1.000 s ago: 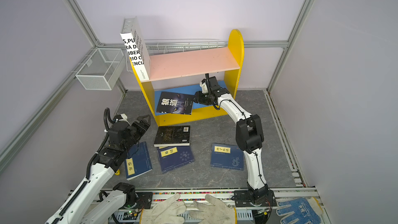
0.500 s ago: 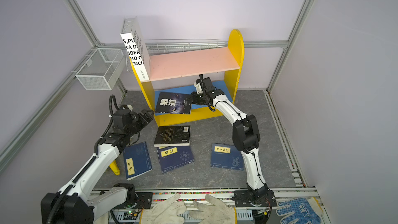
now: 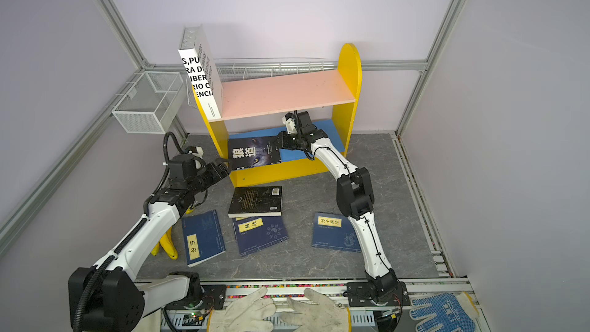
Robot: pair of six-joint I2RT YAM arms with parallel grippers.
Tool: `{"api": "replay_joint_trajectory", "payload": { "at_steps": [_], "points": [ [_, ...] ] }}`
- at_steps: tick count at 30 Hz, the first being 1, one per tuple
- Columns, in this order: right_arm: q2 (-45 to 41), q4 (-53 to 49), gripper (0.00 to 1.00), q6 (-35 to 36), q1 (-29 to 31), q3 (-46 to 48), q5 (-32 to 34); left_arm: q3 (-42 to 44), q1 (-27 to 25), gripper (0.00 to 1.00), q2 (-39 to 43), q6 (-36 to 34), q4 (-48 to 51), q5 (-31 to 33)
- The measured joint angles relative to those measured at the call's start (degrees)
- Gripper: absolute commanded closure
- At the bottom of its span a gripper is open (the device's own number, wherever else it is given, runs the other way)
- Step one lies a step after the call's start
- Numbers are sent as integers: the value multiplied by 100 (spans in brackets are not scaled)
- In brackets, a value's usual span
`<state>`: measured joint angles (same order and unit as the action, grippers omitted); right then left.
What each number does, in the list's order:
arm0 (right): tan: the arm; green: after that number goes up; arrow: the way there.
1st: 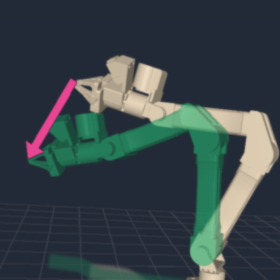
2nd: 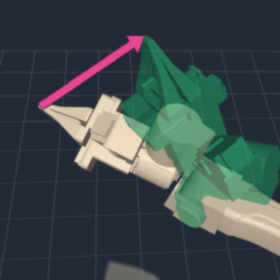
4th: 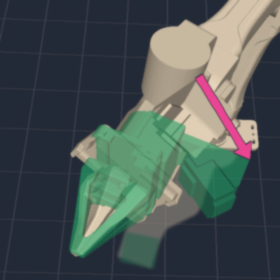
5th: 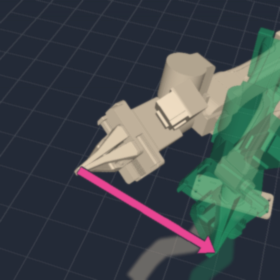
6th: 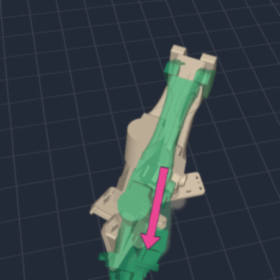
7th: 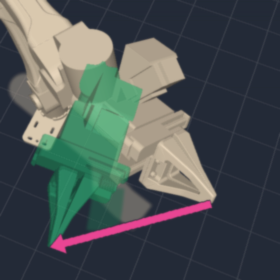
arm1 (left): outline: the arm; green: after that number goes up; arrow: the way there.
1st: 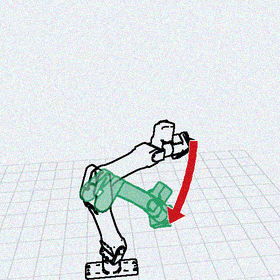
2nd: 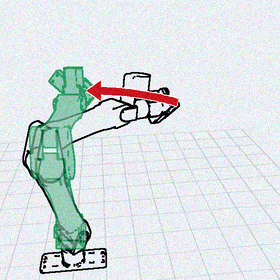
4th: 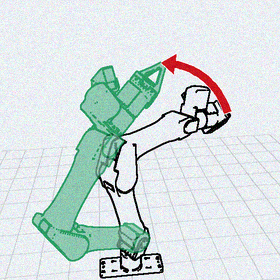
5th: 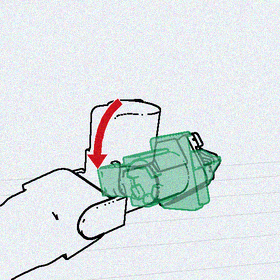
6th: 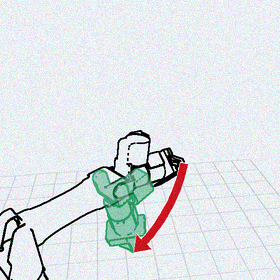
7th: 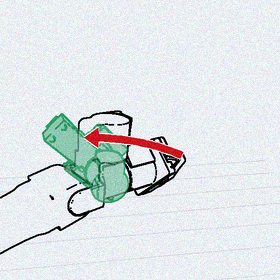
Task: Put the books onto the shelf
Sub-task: 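Press the wolf-cover book against the shelf back with the right gripper, then release the wolf-cover book and lower both grippers to the black Murphy's Law book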
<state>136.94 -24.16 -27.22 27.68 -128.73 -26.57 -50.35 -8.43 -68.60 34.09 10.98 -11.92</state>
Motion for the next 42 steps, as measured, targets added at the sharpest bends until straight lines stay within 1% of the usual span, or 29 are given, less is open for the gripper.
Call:
{"api": "replay_joint_trajectory", "payload": {
  "at_steps": [7,12,16,18,20,23,27,30,34,38,40,42],
  "points": [
    [2,291,61,-131,-17,-2,-199,7,46,11,42,-35,4,9],
    [4,640,60,-297,-13,0,-442,37,66,10,275,-37,37,46],
    [4,717,52,-431,4,0,-494,103,72,10,507,-42,142,81],
    [4,728,51,-463,4,37,-426,118,72,10,614,-44,225,122],
    [-22,750,47,-470,-11,179,-282,140,72,10,726,-55,308,157],
    [-153,791,46,-470,-50,553,-17,184,76,10,927,-59,466,164],
    [-627,774,47,-446,-168,1080,219,205,83,10,1154,-103,726,160],
    [-1102,802,48,-455,-247,1572,236,286,83,11,1283,-144,885,151],
    [-1491,903,48,-579,-219,2192,170,629,83,11,1482,-133,1073,94],
    [-2037,1246,37,-682,-59,3268,168,868,83,11,1478,-118,1333,-17],
    [-2485,1547,32,-767,15,3934,184,994,83,12,1443,-116,1381,-44],
    [-3119,1775,28,-905,98,4819,236,1150,83,12,1375,-90,1388,-87]
  ]
}}
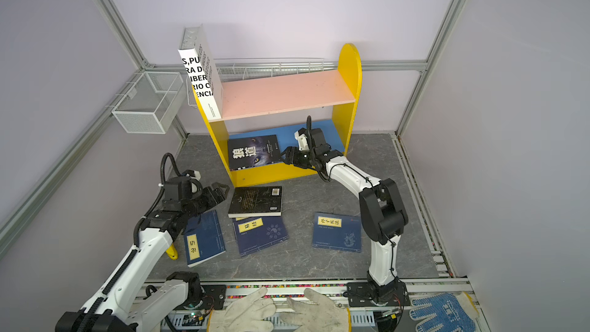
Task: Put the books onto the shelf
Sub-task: 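Release the wolf-cover book and lower both grippers to the black Murphy's Law book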
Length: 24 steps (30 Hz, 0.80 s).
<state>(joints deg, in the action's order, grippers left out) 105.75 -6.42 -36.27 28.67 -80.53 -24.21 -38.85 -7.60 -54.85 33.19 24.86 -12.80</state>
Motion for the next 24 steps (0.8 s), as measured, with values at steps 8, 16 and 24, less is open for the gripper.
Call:
{"api": "replay_joint_trajectory", "payload": {
  "at_steps": [8,16,24],
  "points": [
    [-822,1047,16,-739,452,2044,90,695,-15,16,-647,280,-479,-212],
    [42,2214,15,-1580,636,2636,79,789,-496,17,-1377,428,-1060,-92],
    [492,3152,18,-2059,857,2710,192,693,-680,23,-2319,538,-1589,-48]
  ]
}}
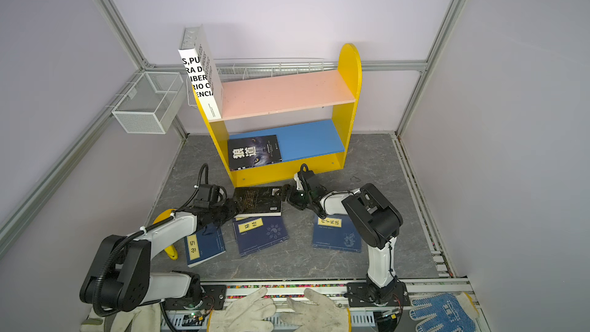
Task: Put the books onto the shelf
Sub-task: 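Release the wolf-cover book and lower both grippers to the black Murphy's Law book, then grasp the Murphy's Law book edge with the right gripper and lift it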
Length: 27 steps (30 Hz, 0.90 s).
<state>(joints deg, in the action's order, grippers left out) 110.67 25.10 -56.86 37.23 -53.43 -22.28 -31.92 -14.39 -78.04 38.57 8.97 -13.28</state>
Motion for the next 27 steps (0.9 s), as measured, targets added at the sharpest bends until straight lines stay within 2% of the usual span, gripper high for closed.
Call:
{"api": "replay_joint_trajectory", "payload": {
  "at_steps": [9,15,19,21,27],
  "points": [
    [573,1338,34,-693,98,-2,-142,-2,-44,23,-153,181,-411,-4],
    [498,1268,67,-776,107,170,-17,-2,-52,23,-140,173,-391,0],
    [304,1185,77,-787,105,219,0,-2,-52,23,39,166,-269,22],
    [155,1187,85,-798,107,234,-7,-7,-52,22,201,166,-188,20],
    [-393,1043,89,-741,107,236,-17,-264,-63,20,647,127,337,20]
  ]
}}
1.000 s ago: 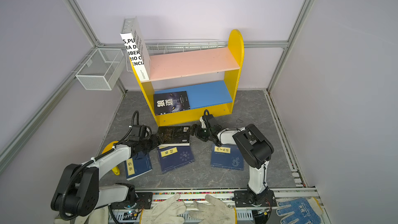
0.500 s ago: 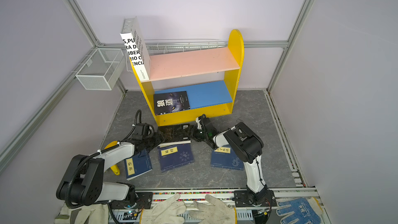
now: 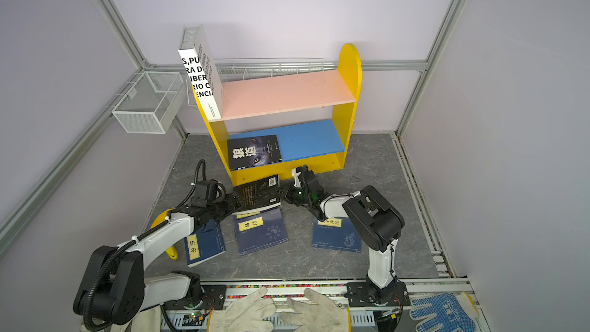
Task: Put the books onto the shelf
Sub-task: 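Grasp the Murphy's Law book edge with the right gripper and lift it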
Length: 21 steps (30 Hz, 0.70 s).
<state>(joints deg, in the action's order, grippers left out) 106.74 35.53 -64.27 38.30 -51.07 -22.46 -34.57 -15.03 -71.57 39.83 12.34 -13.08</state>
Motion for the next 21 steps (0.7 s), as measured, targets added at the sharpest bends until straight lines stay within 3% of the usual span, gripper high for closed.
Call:
{"api": "replay_joint_trajectory", "payload": {
  "at_steps": [4,12,16,21],
  "points": [
    [-614,-595,92,350,0,142,85,-289,0,16,483,2,542,-2],
    [-2387,-2942,92,1880,7,-2,874,-730,0,13,1596,212,1425,-328],
    [-3204,-3672,92,2789,11,-35,1329,-680,-2,13,1891,885,1182,-920],
    [-4028,-4157,91,4350,258,-74,1862,-455,-4,13,1897,2282,343,-1657]
  ]
}}
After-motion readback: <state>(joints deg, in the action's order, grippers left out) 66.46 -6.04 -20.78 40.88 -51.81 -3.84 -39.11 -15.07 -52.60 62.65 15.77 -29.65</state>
